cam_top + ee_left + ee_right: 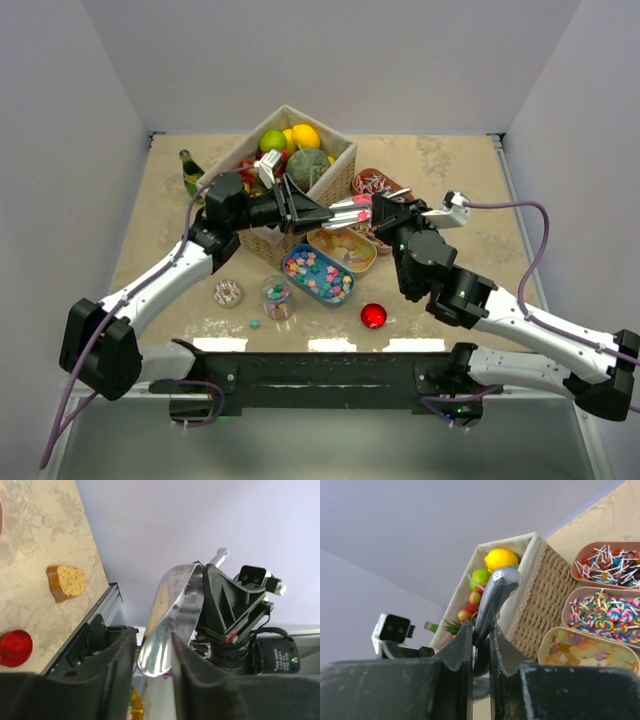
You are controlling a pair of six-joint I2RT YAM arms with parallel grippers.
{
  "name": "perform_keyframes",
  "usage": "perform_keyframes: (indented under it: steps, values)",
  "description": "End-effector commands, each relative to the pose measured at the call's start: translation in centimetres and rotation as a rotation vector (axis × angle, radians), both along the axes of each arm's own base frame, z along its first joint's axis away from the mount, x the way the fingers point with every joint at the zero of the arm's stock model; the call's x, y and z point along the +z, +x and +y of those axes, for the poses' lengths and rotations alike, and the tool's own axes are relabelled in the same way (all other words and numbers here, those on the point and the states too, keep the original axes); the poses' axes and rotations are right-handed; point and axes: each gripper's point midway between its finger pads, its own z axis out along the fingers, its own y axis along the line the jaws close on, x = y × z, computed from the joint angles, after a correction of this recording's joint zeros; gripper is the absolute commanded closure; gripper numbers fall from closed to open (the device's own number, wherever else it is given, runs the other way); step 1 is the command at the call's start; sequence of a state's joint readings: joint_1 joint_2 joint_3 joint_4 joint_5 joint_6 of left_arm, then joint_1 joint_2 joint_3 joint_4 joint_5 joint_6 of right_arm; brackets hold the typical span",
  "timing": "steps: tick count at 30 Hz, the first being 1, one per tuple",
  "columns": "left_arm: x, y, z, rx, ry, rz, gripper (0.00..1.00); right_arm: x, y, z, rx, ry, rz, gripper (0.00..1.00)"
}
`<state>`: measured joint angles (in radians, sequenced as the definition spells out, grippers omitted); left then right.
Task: Pack the candies
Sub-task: Adjust the spatula, then place the fake candies in the packing bottle.
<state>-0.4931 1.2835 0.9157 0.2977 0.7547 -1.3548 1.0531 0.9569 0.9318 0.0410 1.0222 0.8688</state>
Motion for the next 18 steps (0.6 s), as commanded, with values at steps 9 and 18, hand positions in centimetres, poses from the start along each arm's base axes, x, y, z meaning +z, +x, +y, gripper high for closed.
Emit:
perform_keyframes:
  steps: [9, 18]
  values:
    - [-0.2, 0.7, 4.9, 0.119, 0.147, -0.135, 0.0, 0.1, -0.5, -0.8, 0.01, 0.01, -0.003, 1.0]
    - [-3.9, 2.8, 13.5, 0.384, 0.537, -0.131, 0.0, -2.0, -1.5, 4.7, 0.27, 0.028, -0.003, 1.0]
